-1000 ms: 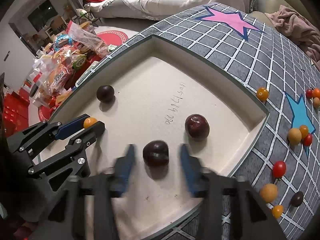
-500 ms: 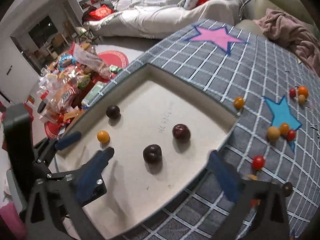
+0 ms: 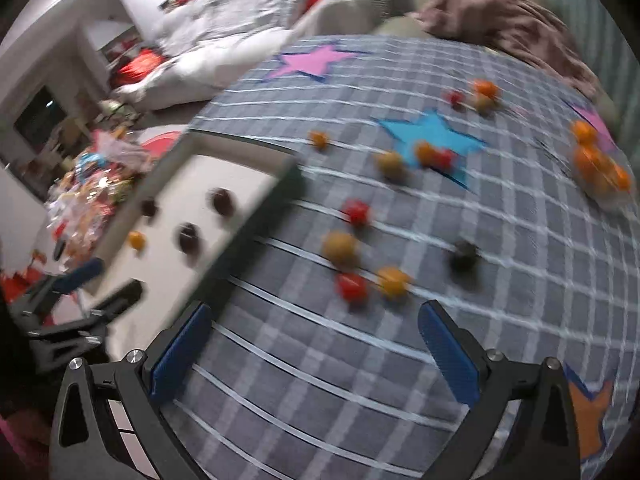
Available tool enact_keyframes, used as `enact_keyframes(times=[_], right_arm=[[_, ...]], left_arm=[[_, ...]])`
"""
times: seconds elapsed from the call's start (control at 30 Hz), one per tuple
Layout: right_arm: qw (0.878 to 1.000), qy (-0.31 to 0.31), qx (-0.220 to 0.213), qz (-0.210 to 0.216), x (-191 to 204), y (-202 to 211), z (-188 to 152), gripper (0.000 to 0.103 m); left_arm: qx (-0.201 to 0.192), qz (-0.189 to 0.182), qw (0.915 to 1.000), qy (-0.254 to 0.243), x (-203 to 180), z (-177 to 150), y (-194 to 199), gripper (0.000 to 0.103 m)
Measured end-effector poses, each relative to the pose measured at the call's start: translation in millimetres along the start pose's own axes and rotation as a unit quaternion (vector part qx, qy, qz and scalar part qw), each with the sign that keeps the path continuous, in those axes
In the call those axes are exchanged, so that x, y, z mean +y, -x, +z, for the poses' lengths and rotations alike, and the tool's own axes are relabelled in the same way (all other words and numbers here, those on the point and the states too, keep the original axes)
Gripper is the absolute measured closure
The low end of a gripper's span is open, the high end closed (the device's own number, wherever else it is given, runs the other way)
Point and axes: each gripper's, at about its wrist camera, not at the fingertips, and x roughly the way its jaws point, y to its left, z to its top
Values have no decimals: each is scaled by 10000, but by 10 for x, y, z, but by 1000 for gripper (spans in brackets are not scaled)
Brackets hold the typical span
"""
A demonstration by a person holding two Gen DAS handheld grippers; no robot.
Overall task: Organize fruits
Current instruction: 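Grasp a red cherry tomato with the left tool while the right tool grasps a dark plum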
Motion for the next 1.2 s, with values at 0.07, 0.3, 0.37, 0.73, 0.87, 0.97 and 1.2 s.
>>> enact_keyframes(times=[0.07, 0.3, 0.37, 0.73, 0.87, 0.97, 1.2], right_arm=[[9998, -130, 25, -154, -175, 15, -104, 0], [9978, -463, 63, -477, -642, 51, -366, 0], [9975, -441, 37, -547, -693, 61, -397, 0], [9963, -335, -160, -774, -855, 27, -371, 0], [9965, -222, -187, -780, -872, -31, -294, 0], [9964, -58, -249, -804, -849, -66, -222, 0], [9965, 125, -342, -755, -871, -147, -86, 4]], left_arm=[[-42, -122, 9998, -128, -150, 0, 56, 24], [72, -386, 9965, -732, -741, -75, 78, 24], [204, -439, 9958, -775, -863, -100, 9, 24], [534, -322, 9957, -688, -1137, -92, -370, 24], [446, -326, 9961, -685, -1218, -35, -412, 24], [405, -339, 9958, -750, -1292, 14, -457, 25], [392, -288, 9962, -722, -1322, 114, -577, 25]])
